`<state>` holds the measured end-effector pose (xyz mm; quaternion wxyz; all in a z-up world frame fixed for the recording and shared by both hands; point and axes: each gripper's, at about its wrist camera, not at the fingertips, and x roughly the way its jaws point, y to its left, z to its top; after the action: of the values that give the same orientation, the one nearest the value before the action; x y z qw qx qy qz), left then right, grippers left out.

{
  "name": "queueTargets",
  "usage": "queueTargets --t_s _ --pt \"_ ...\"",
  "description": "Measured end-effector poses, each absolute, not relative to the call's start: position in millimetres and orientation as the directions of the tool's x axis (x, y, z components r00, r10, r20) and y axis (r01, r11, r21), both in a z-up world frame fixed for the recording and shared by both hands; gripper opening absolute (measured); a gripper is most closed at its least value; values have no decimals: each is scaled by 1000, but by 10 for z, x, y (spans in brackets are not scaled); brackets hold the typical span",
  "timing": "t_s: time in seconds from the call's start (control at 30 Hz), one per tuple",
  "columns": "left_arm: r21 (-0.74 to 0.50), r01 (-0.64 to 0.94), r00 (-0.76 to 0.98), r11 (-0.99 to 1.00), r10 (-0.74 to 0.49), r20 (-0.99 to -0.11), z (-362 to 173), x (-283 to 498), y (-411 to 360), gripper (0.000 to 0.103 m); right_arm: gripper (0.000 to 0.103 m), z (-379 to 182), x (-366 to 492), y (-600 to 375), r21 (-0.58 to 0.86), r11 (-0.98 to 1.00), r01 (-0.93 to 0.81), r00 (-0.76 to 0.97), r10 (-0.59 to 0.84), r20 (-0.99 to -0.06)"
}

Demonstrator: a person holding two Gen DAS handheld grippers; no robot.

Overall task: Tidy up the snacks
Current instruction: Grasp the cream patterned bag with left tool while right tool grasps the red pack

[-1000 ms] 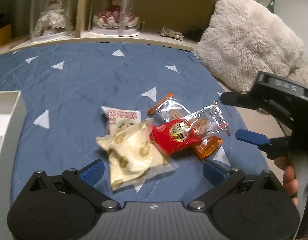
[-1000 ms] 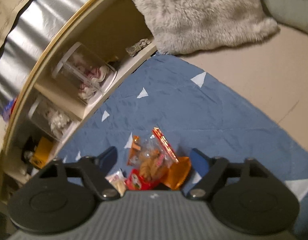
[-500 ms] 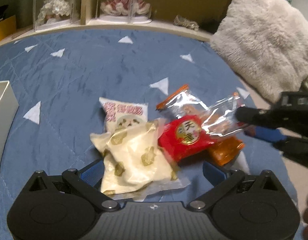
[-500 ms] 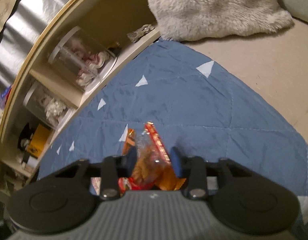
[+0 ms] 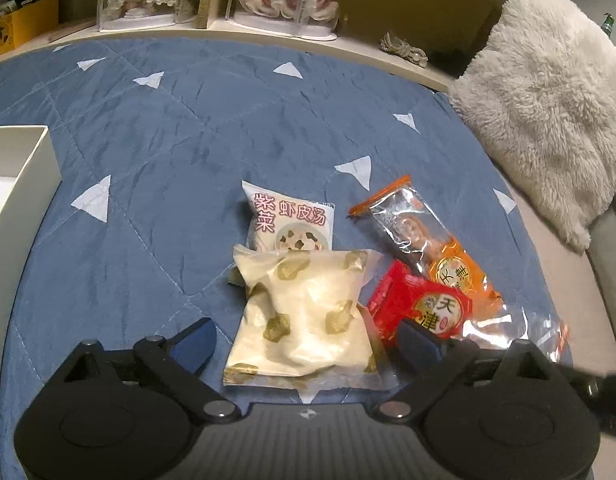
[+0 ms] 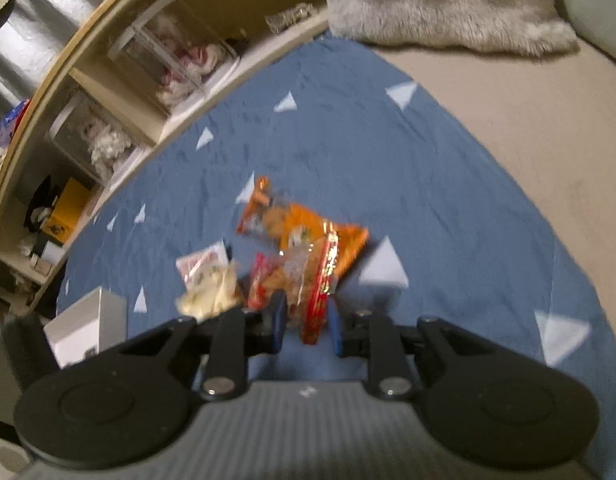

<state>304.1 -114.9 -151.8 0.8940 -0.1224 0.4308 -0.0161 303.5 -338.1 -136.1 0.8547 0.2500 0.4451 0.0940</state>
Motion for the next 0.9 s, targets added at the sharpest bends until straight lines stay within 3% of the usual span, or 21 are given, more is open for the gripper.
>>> queueTargets --t_s 0.13,0.2,0.23,0.27,0.4,0.53,0.6,0.67,0.9 --pt "-227 -80 626 971 -128 -769 -1495 3081 -1172 96 30 -1345 2856 -3351 565 822 72 561 435 -705" --pt "-207 -77 623 975 -115 -774 -1493 3122 -1211 95 50 -1304 2778 -3336 574 812 105 567 426 -705" --pt "-198 -77 622 977 -108 -775 -1496 3135 -1233 95 65 -1277 2754 -3336 552 821 146 586 378 -717" --pt "-188 -79 619 979 -100 -779 -1501 3155 -1256 95 67 -1232 2713 -3344 520 837 169 621 319 -716" --pt "-154 -110 611 982 -55 -789 -1536 3216 -1311 92 66 -1147 2712 -3416 523 840 146 692 291 -661" --pt "-104 -106 596 989 -20 -802 -1557 3247 -1295 80 58 -1183 2818 -3416 546 831 107 709 321 -628" --pt "-92 -87 599 992 -22 -800 -1555 3229 -1272 75 53 -1243 2896 -3396 537 838 100 697 326 -639" --pt "-78 -65 596 995 -24 -803 -1546 3204 -1254 67 42 -1313 2945 -3396 546 830 109 677 340 -653" --pt "-35 61 561 998 -63 -825 -1514 2972 -1147 63 41 -1582 3246 -3318 500 856 132 615 324 -718"
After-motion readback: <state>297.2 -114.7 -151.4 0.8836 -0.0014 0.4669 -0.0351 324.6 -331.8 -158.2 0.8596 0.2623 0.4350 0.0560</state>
